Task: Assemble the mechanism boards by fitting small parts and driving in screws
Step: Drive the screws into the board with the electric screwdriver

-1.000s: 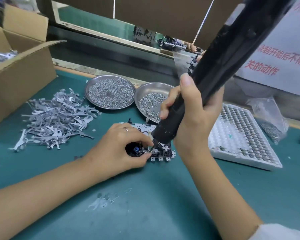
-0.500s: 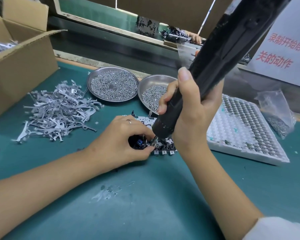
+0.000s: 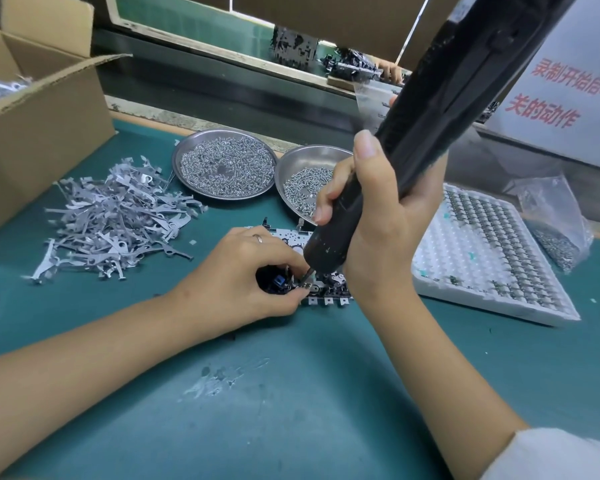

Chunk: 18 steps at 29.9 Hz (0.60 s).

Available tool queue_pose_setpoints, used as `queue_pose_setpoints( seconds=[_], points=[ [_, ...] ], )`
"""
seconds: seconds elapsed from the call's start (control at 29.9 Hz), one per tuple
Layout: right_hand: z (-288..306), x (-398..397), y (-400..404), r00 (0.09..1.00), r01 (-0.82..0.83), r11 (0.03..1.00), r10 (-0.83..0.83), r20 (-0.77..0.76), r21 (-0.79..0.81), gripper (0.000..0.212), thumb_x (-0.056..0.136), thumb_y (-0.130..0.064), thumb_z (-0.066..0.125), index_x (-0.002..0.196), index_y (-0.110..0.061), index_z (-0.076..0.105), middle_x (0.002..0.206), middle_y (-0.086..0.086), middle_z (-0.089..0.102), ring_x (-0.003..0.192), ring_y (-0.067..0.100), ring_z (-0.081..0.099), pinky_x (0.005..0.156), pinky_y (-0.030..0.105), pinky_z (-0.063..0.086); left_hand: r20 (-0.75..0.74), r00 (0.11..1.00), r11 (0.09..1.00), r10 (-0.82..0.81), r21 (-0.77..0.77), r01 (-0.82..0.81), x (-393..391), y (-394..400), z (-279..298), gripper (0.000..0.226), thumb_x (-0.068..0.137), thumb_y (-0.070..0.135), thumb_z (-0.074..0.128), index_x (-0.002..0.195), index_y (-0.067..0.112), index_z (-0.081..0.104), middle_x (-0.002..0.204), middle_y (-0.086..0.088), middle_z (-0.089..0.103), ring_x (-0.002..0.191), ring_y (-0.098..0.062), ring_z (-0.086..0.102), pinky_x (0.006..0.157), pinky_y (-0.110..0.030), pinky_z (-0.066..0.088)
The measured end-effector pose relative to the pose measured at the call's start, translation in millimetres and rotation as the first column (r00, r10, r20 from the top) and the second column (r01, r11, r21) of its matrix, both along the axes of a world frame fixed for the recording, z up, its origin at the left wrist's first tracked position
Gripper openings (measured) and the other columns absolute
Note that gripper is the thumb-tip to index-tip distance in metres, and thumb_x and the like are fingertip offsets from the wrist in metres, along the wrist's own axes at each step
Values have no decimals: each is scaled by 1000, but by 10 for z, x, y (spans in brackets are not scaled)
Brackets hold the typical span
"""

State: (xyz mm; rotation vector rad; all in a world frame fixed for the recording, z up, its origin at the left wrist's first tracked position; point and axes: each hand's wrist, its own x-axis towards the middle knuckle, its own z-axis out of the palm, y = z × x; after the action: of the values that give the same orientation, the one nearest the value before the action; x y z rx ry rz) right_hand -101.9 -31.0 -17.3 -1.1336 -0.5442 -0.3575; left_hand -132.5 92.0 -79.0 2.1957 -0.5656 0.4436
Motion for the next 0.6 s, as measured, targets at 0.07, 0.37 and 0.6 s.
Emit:
queue_pose_setpoints(
  seconds=[0.07,0.37,0.6],
  points=[
    [0,-4,3,1000,3,1000,-3,4,-2,18,88,-6,52,92,-10,36,50,1,47,34,20,42,40,21,37,-3,1000,1000,3,0,-3,5,-1,0,15,67,25,74,79,17,73,74,25,56,75,0,48,83,-35,43],
    [-5,-22,19,1000,9,1000,-9,-2,-19,18,88,-6,53,91,-12,37,52,1,47,35,18,43,39,21,37,-18,1000,1000,0,8,0,5,15,-7,17,68,26,74,80,14,74,74,24,56,74,-3,49,82,-34,43],
    [20,-16,-31,1000,8,1000,-8,21,12,22,86,-10,58,91,-10,38,51,2,47,35,20,43,41,22,38,-7,1000,1000,-12,18,12,11,16,-1,14,68,21,78,81,16,74,76,24,60,74,-8,55,81,-26,42]
  ],
)
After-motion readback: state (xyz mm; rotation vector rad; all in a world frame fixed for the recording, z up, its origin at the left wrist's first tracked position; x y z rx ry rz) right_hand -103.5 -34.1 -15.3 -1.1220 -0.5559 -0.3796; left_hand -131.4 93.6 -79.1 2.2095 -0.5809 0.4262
